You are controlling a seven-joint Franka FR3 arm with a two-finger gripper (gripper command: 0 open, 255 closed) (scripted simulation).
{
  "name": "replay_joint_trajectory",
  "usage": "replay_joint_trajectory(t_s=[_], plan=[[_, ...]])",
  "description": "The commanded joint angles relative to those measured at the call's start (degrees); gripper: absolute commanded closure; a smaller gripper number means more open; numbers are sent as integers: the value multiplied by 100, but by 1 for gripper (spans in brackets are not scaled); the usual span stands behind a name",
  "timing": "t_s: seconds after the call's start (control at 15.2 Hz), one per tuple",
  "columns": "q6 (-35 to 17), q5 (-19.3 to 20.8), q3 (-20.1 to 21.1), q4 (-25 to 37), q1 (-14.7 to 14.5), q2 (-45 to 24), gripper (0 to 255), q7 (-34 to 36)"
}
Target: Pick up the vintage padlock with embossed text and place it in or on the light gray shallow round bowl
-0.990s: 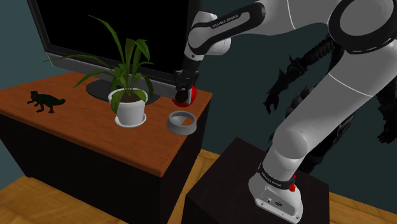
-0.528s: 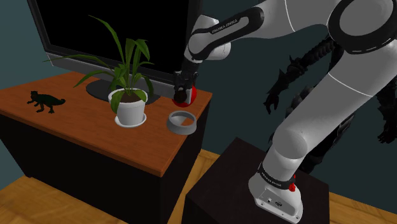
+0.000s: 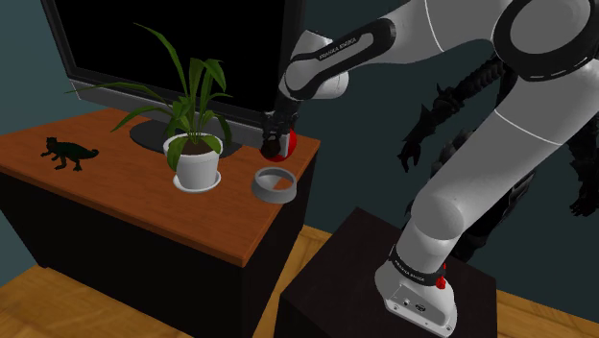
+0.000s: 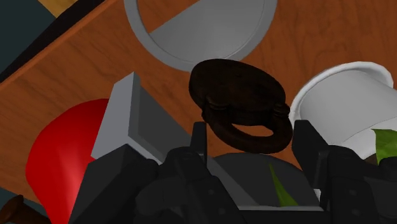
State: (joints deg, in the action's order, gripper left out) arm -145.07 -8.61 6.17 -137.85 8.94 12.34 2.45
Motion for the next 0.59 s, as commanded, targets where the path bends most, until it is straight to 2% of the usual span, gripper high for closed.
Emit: replay_joint_trajectory(t_s=[0.0, 0.13, 0.53], plan=[[1, -45, -66, -85, 73, -717, 255, 26], [-156, -61, -71, -139, 60, -820, 255, 5], [-157, -56, -117, -139, 14, -820, 255, 9]])
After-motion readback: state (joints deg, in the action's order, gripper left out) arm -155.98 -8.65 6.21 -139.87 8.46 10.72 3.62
